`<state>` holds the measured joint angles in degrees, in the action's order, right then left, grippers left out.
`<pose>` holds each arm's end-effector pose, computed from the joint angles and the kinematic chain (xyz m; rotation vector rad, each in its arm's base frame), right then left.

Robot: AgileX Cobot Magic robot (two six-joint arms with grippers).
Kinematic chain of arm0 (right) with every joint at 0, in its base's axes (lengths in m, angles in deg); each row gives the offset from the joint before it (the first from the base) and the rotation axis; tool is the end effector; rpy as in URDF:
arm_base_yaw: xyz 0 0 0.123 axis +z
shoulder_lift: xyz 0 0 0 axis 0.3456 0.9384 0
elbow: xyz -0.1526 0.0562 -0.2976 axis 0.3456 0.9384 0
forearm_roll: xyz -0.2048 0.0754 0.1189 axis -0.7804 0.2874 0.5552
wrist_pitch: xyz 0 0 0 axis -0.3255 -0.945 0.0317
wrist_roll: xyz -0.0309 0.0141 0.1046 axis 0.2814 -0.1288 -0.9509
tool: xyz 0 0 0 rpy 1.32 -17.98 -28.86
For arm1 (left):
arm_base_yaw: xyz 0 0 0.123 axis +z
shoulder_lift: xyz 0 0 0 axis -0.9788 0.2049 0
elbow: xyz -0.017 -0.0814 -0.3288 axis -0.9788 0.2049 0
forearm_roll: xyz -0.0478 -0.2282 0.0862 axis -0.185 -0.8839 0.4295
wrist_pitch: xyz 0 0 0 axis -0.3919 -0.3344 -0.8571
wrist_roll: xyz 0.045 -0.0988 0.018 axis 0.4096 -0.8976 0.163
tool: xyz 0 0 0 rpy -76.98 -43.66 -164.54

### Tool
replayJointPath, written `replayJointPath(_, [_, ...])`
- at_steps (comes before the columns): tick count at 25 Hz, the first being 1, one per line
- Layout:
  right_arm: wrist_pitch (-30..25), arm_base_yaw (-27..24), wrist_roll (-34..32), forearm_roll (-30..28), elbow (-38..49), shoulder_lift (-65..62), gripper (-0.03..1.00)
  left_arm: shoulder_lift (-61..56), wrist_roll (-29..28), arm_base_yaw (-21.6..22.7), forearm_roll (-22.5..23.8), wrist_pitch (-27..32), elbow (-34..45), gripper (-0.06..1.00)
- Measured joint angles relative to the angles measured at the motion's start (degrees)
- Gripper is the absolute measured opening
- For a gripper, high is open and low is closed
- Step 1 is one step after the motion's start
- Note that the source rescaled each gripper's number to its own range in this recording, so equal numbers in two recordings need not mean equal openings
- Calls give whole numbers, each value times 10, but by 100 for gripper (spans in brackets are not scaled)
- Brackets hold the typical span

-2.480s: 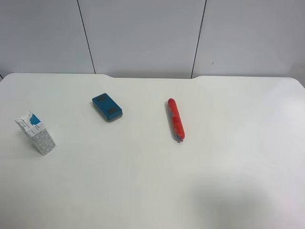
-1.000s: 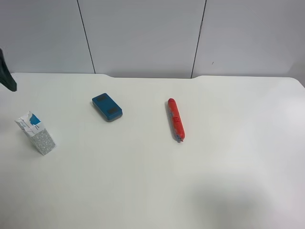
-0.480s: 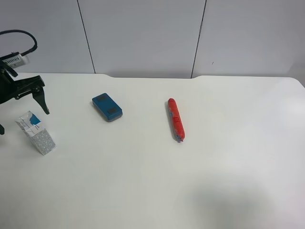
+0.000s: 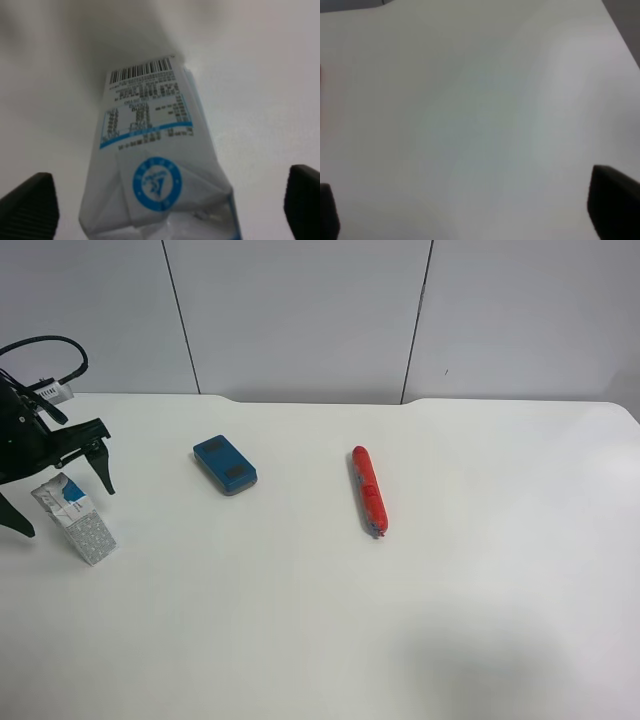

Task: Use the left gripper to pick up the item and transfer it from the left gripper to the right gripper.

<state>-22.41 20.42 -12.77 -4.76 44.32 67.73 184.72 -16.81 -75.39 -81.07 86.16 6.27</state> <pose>-0.0465 -0.0045 0.2693 0.0491 2.0320 -0.0204 0.3336 0.0027 0.2061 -1.0581 2.8851 -0.2268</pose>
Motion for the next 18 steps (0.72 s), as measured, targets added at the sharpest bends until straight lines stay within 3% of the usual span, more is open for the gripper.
replayJointPath(4, [0,0,0,0,0,0,99,1,-4,0,-7,0,0,50])
replayJointPath(6, [0,0,0,0,0,0,99,1,-4,0,-7,3,0,29])
replayJointPath(8, [0,0,0,0,0,0,99,1,0,0,-5,10,0,1])
replayJointPath(14, [0,0,0,0,0,0,99,-1,14,0,-4,14,-1,0])
replayJointPath(18, [0,0,0,0,0,0,99,-33,81,0,-10,17,-1,0])
